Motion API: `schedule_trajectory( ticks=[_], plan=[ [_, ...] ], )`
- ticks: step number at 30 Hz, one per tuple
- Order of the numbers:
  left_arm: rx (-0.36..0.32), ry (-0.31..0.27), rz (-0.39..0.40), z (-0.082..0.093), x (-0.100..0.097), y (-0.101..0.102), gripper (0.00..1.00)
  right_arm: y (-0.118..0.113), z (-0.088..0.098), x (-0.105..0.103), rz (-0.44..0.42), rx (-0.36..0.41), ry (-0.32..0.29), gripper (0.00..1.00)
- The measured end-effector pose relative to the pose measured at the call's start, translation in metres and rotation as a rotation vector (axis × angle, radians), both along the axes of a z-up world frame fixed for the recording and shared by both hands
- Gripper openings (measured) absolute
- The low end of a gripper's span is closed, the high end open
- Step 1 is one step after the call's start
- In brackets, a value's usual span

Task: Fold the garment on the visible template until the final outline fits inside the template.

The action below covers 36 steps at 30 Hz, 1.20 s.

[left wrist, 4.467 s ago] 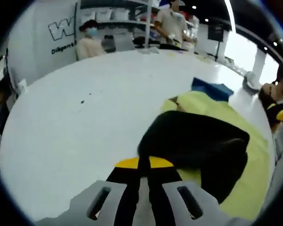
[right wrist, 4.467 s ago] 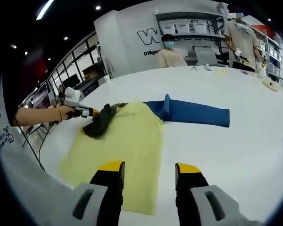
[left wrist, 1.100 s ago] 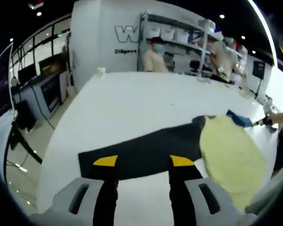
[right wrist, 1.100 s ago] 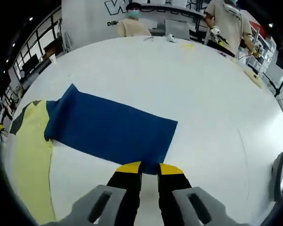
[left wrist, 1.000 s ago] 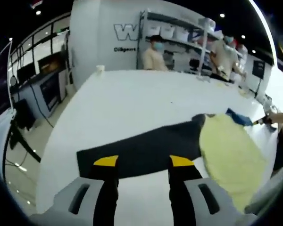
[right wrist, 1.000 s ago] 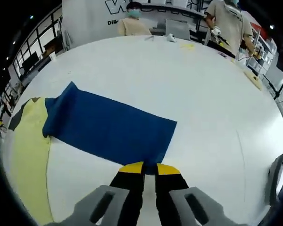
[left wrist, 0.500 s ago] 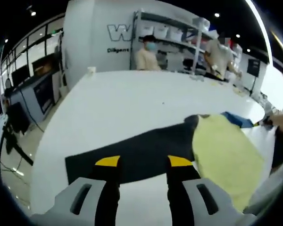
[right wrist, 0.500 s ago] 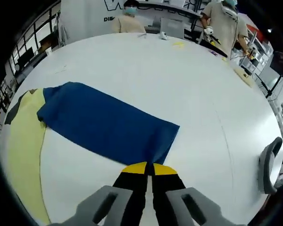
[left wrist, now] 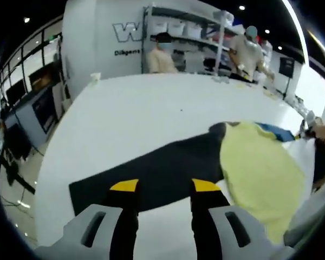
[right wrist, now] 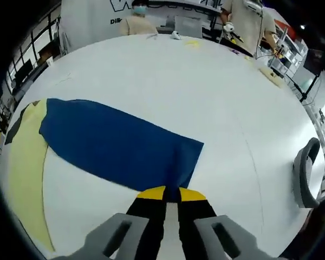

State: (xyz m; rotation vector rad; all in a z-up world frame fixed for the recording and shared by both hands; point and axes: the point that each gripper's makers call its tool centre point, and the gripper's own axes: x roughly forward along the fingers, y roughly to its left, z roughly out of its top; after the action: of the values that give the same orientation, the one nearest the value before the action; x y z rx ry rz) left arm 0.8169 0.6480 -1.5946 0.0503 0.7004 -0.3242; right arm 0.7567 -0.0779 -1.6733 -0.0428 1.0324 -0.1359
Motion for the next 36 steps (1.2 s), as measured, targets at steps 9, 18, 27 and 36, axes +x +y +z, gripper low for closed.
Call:
schedule_trajectory(
  ticks=[9,18,27,36],
  plan=[
    [-0.021,-0.013,-0.059,0.004,0.032,-0.017,0.33,0.057,0.033,0.083,0.283,0.052,-0.184,0.16],
    [-0.082,-0.039,-0.136,0.002,0.077,-0.068,0.31,0.172,0.049,0.149,0.512,0.137,-0.26,0.19],
    [-0.105,-0.018,-0.213,-0.015,0.112,-0.125,0.29,0.251,0.051,0.185,0.68,0.179,-0.278,0.19],
    [-0.112,0.039,-0.358,-0.032,0.127,-0.192,0.29,0.312,0.035,0.184,0.823,0.301,-0.204,0.2]
  ],
)
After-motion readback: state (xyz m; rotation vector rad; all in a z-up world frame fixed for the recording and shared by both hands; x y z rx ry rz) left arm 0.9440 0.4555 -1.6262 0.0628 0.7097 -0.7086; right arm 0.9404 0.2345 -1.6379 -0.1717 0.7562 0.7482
